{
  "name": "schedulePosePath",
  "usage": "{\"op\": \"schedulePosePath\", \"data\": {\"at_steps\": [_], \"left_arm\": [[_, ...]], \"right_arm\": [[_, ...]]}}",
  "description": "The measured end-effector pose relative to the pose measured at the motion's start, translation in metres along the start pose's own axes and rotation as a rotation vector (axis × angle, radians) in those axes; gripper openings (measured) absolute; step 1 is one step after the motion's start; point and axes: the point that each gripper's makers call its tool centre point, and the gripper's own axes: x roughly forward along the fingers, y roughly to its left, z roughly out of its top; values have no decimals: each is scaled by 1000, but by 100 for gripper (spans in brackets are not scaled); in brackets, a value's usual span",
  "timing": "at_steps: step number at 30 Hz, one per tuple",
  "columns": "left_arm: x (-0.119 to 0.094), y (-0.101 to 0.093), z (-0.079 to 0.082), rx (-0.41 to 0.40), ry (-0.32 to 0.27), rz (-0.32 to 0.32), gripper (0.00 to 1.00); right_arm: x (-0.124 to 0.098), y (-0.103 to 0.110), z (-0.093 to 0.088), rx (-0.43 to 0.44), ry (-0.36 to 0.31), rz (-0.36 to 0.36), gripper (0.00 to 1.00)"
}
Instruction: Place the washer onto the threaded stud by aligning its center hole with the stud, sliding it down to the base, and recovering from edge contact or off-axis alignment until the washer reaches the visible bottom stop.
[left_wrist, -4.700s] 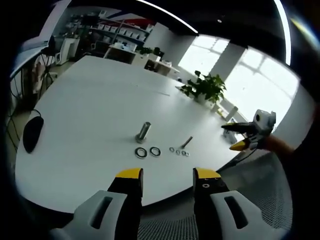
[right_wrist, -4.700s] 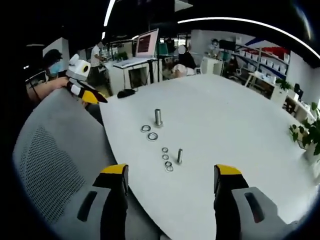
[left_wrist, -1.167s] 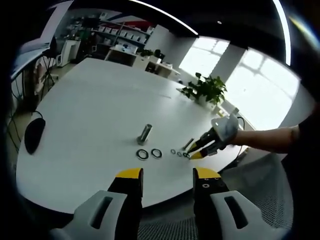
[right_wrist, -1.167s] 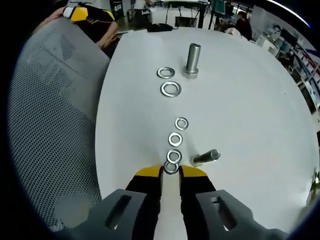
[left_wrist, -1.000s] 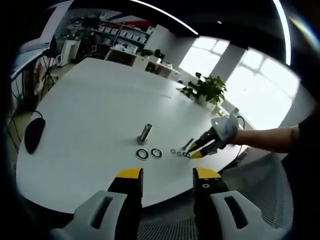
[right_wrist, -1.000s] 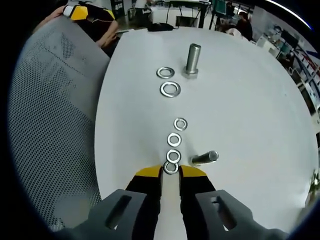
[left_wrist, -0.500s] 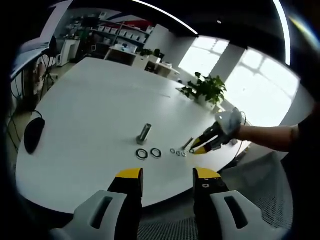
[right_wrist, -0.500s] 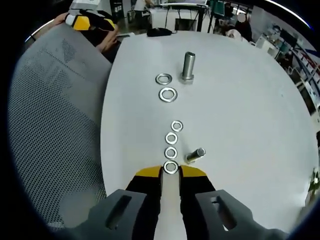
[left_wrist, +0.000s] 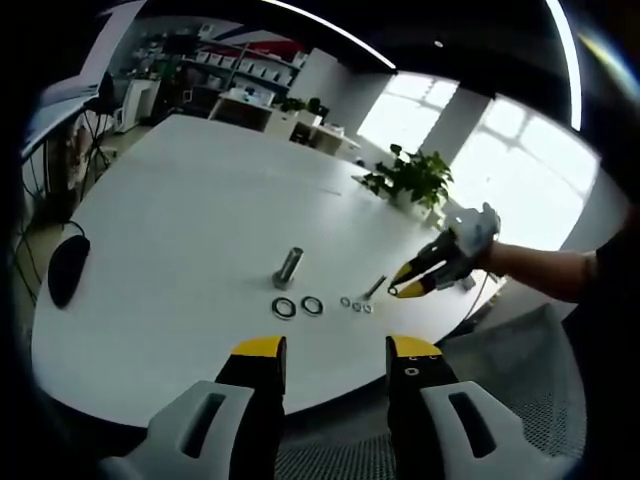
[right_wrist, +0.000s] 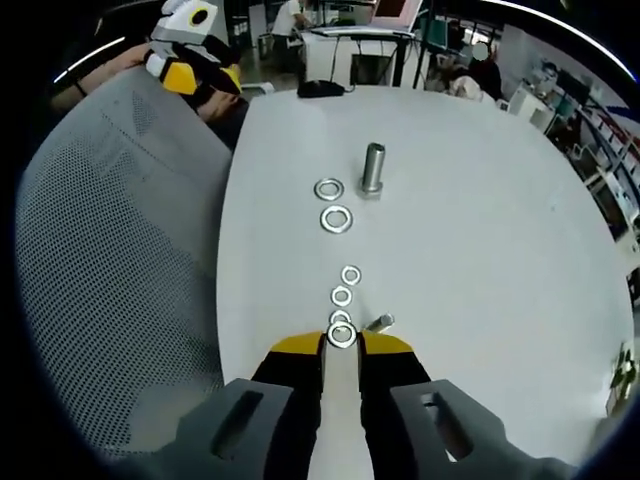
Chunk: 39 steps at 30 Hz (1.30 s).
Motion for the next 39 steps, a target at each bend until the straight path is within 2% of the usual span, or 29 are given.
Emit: {"op": "schedulePosePath", "data": {"at_steps": [17, 29, 39], "left_arm": [[0, -1, 0, -2, 1, 1, 38], [0, 0, 0, -2, 0, 2, 38], [0, 0, 0, -3, 0, 1, 38]], "right_arm": [[-9, -17, 14, 3, -72, -82, 14], [-2, -26, 10, 21, -74, -124, 14], [3, -27, 10, 43, -74, -123, 14]]}}
